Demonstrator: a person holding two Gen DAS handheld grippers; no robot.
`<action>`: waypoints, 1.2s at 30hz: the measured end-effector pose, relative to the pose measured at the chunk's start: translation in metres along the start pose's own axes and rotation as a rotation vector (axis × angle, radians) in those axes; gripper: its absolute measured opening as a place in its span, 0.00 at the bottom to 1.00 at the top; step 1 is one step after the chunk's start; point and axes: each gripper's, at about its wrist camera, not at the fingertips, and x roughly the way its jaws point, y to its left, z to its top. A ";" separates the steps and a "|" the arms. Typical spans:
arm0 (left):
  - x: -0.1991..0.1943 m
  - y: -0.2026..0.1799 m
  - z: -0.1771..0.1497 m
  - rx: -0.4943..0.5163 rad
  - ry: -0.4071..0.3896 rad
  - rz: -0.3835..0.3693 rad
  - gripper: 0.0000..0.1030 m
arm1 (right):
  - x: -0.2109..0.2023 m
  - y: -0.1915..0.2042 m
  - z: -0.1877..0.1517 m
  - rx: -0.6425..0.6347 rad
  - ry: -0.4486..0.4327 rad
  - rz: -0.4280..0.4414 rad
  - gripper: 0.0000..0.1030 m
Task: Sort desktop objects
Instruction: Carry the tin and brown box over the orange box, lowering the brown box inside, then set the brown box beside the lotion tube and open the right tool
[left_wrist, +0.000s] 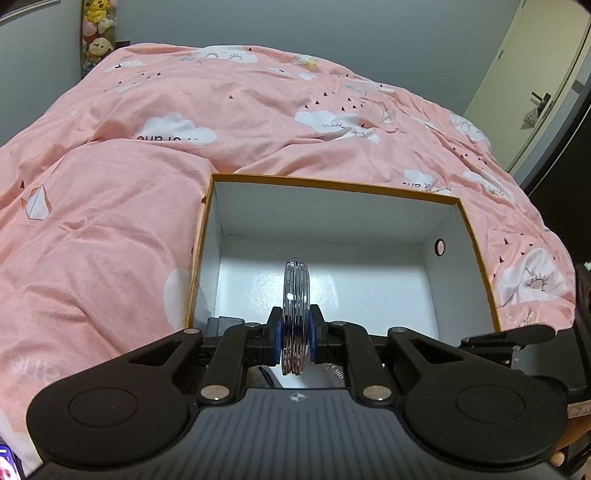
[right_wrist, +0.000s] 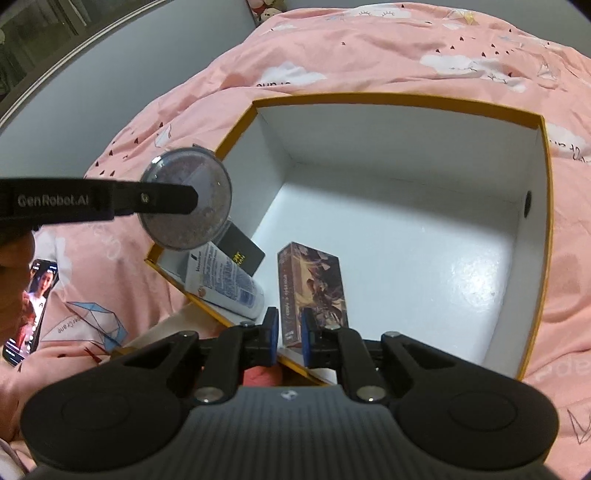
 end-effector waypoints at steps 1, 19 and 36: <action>0.000 0.000 0.000 -0.001 0.000 0.003 0.15 | 0.001 0.001 0.002 -0.013 -0.008 -0.009 0.17; 0.000 0.010 0.005 -0.008 -0.014 0.013 0.15 | 0.048 -0.002 0.026 -0.016 0.110 -0.051 0.45; 0.002 0.022 0.012 -0.044 -0.019 -0.006 0.15 | 0.099 0.027 0.050 -0.133 0.158 -0.222 0.36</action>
